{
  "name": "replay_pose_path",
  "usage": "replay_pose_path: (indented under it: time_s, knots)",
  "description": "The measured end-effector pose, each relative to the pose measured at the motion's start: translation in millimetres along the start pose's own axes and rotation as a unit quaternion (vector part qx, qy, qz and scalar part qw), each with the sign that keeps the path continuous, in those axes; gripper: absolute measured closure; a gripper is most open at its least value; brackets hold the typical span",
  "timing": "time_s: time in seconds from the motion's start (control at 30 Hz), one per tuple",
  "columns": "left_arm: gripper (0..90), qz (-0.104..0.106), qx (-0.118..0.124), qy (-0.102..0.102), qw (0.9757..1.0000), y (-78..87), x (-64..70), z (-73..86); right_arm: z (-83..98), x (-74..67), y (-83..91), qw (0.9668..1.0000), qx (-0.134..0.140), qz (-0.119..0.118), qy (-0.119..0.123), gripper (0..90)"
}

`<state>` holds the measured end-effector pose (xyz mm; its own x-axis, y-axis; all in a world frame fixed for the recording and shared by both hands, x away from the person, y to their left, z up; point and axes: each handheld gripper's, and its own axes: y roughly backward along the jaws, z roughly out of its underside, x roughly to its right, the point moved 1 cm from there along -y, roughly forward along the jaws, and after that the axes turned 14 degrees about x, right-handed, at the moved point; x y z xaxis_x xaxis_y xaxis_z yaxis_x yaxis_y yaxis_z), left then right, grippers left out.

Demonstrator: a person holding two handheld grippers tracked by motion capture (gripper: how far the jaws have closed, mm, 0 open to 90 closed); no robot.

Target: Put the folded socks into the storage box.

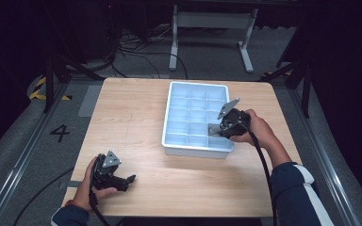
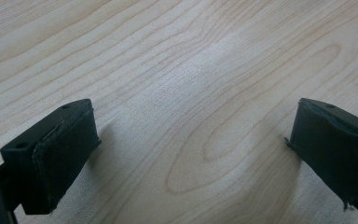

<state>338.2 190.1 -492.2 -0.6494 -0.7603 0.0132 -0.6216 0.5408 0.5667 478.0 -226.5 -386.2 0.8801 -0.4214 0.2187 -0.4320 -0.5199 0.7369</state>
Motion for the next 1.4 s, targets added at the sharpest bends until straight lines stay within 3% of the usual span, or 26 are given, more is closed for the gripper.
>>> replay_pose_path:
  time_s: [0.63, 1.4]
  knots:
    - [1.2, 0.000, -0.001, 0.000, 1.0000, 0.1, 0.0, 0.0, 6.8, -7.3, 32.5, 0.9986, 0.049, 0.021, -0.007, 45.5]
    - [1.2, 0.000, 0.000, 0.000, 1.0000, 0.0, 0.0, 0.0, 31.3, -22.8, 71.3, 0.9968, 0.073, 0.034, -0.006, 43.1]
